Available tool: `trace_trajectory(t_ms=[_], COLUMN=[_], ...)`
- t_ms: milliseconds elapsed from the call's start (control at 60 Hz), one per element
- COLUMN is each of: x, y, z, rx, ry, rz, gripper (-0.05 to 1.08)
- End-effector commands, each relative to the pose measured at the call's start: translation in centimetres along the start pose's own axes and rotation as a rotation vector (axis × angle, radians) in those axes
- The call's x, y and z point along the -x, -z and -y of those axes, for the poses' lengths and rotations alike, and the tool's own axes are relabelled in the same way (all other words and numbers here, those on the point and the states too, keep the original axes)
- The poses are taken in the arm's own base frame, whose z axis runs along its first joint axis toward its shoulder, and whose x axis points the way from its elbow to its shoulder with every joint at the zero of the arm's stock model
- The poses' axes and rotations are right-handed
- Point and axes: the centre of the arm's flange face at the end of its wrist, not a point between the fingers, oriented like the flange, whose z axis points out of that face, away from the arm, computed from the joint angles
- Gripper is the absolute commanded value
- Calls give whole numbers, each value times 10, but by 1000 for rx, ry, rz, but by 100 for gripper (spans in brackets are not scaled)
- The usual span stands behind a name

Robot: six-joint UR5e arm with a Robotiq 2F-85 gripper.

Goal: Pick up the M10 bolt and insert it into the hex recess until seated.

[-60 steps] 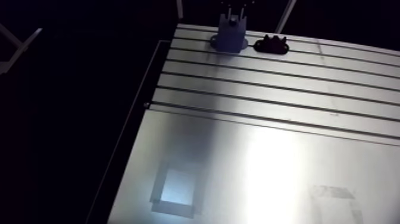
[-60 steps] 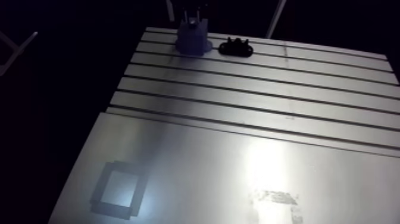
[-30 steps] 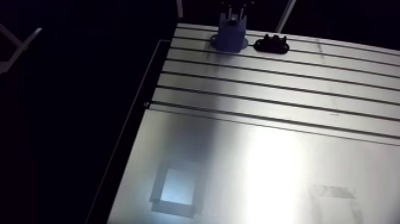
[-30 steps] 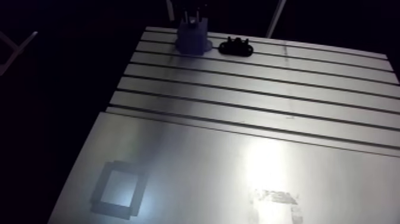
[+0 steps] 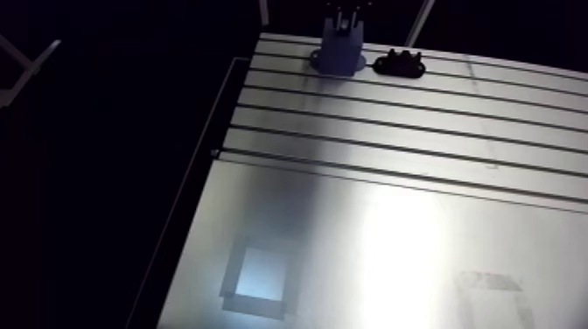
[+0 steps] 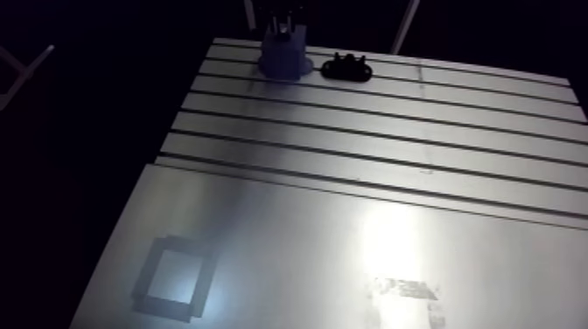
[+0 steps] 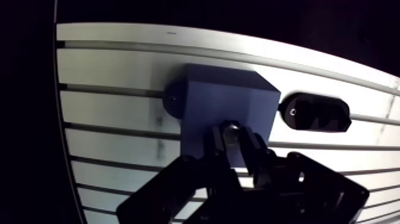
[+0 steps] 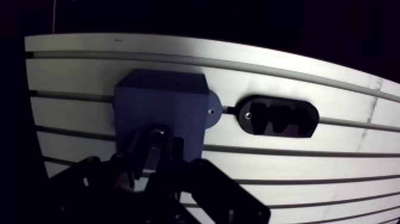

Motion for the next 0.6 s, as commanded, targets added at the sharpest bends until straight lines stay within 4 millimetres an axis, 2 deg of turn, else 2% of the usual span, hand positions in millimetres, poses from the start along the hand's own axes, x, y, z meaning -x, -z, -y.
trace_trajectory(t_ms=[17,600], x=[0,0], y=[0,2], z=[1,2], rx=[-1,-7], ry=[3,50], rz=[1,-2], gripper=[69,72])
